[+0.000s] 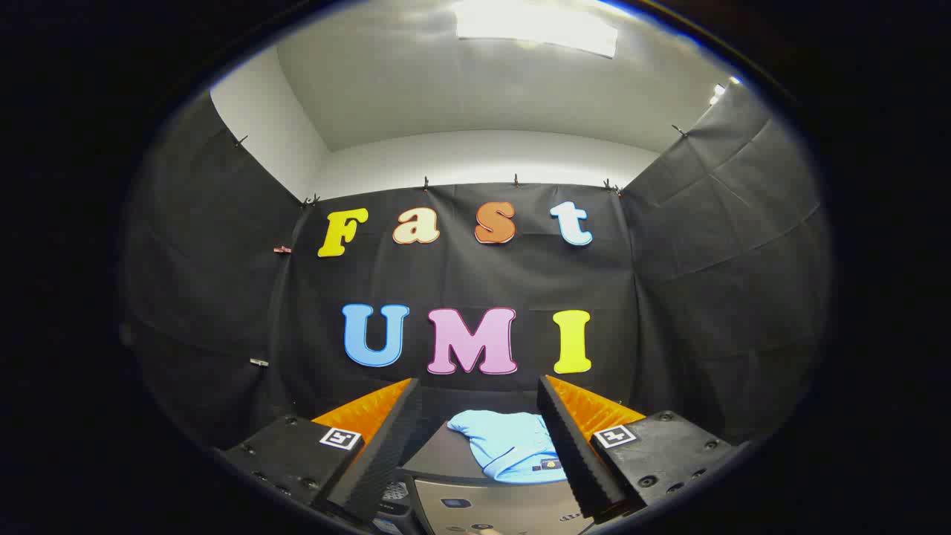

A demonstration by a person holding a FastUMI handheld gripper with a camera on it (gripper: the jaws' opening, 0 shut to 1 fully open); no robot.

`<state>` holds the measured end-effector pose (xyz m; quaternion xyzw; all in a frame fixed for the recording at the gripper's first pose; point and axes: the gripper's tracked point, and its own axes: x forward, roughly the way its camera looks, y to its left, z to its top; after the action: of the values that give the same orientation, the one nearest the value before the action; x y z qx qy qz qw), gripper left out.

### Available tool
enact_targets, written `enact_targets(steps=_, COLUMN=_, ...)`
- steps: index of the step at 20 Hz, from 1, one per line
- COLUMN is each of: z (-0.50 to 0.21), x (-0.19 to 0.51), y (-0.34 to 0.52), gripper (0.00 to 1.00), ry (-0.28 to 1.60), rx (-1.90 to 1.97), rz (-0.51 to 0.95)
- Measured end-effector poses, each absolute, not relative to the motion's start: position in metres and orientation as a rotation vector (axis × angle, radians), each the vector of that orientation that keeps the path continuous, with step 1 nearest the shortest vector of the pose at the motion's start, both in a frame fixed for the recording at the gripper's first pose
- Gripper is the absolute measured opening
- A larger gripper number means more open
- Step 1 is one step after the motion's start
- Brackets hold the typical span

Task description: Put the clothes into the washing machine and then close the washing machine lid.

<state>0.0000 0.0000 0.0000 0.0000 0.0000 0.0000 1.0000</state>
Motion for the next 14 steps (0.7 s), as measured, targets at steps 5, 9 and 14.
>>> enact_targets(steps=5, z=-0.0005, x=0.0005, y=-0.0019, gripper=0.98, ry=0.008, rx=-0.014, rz=-0.009)
enact_targets(steps=9, z=-0.0016, x=-0.0014, y=0.0, gripper=0.98, ry=0.018, rx=-0.03, rz=-0.008)
enact_targets(steps=14, z=0.0012, x=-0.0003, y=-0.0016, gripper=0.98, ry=0.018, rx=-0.032, rz=-0.014)
